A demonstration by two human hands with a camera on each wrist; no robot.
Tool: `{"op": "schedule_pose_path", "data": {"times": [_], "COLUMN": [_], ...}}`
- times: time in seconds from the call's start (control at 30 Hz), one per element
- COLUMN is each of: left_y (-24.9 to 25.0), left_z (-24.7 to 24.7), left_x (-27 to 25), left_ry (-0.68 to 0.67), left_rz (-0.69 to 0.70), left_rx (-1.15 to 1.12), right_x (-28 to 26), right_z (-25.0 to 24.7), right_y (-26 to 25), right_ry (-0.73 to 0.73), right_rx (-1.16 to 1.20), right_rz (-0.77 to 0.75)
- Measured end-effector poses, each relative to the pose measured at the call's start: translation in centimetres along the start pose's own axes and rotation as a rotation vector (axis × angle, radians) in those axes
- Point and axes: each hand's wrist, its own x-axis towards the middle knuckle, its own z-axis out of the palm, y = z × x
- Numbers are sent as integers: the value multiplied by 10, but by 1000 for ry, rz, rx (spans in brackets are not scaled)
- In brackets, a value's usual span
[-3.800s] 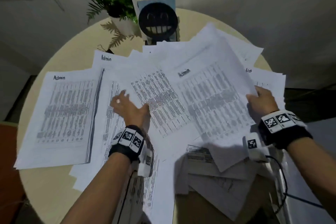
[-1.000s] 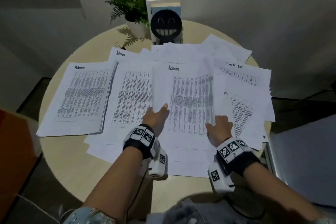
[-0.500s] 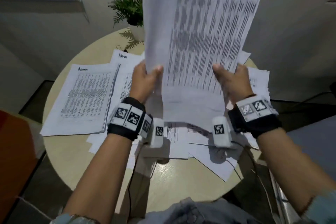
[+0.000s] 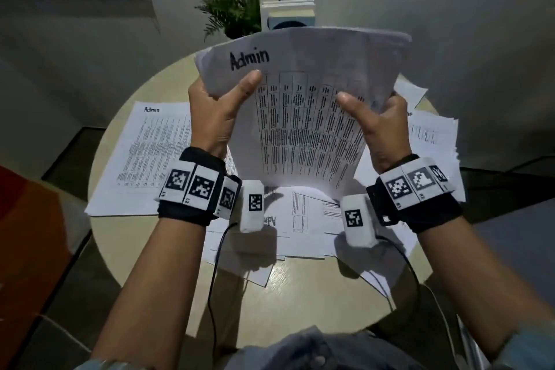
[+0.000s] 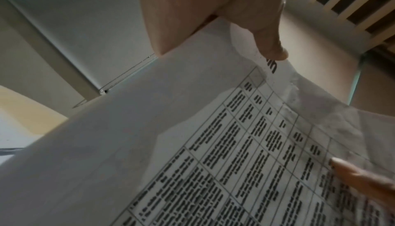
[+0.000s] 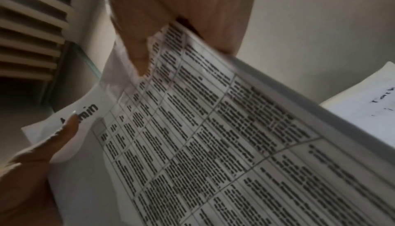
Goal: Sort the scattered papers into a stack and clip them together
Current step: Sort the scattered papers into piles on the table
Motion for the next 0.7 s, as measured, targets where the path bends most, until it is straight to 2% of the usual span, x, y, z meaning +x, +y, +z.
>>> {"op": "schedule_pose_path", "data": {"times": [0.13, 0.3, 0.4, 0.47, 0.57, 0.7], "left_y": [-11, -38, -44, -43, -39, -60], "left_z": [-10, -40, -71, -95, -134, -201], "left_x": [7, 2, 13, 27, 52, 82], "left_ry": [-8, -34, 29, 84, 182, 298], "left_rz": [-69, -256, -314, -300, -301, -423], "left_rx": [35, 215, 315, 389, 449, 598], "right_x": [4, 28, 45, 44, 22, -12], "right_z": [16, 50, 77, 104, 149, 203], "right_y": [-7, -46, -34, -13, 32, 82], "right_ry": [61, 200, 210, 120, -102, -294], "right_rx": [-46, 85, 72, -90, -284, -377], "right_rz": [-20, -107, -81, 16, 224, 435]}}
